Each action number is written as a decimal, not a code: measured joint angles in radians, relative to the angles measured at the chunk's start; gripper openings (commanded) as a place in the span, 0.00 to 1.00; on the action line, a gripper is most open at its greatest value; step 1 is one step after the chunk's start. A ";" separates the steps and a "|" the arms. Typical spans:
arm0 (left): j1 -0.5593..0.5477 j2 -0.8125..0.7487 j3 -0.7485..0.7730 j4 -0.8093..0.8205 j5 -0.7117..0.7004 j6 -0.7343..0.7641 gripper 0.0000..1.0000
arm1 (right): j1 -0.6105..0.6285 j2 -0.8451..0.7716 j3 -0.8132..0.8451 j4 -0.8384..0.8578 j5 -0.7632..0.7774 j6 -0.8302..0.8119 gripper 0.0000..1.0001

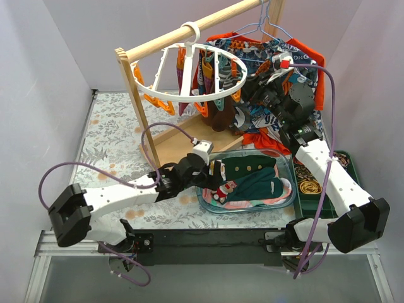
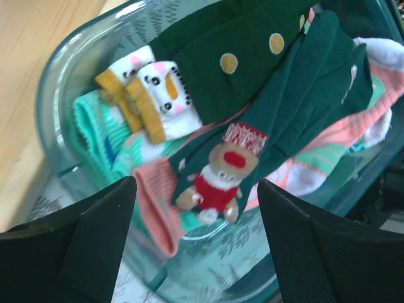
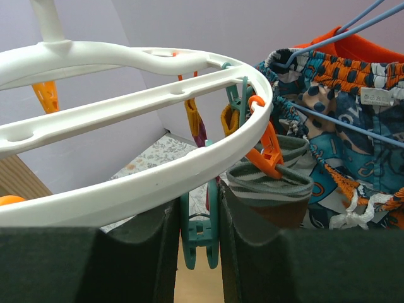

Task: Clip the socks to the hanger
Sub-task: Adjust the sock in the bin, then pick up the sock from the bin, then clamp the sock onto the hanger.

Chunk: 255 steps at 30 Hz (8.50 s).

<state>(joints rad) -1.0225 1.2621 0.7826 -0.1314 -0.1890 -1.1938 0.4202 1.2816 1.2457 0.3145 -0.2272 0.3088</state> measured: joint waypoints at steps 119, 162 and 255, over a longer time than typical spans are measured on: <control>-0.201 0.066 0.247 0.006 -0.230 0.044 0.66 | 0.000 -0.018 -0.013 -0.055 -0.042 -0.089 0.01; -0.087 0.554 0.468 -0.291 -0.145 -0.105 0.22 | 0.000 -0.012 -0.013 -0.059 -0.058 -0.103 0.01; 0.236 0.399 0.201 1.338 0.257 0.191 0.00 | -0.006 0.017 0.019 -0.072 -0.090 -0.016 0.01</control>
<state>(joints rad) -0.7868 1.6608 0.9836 1.2068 0.0685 -1.0027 0.4141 1.2987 1.2644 0.2424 -0.3176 0.2932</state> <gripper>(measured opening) 0.018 0.318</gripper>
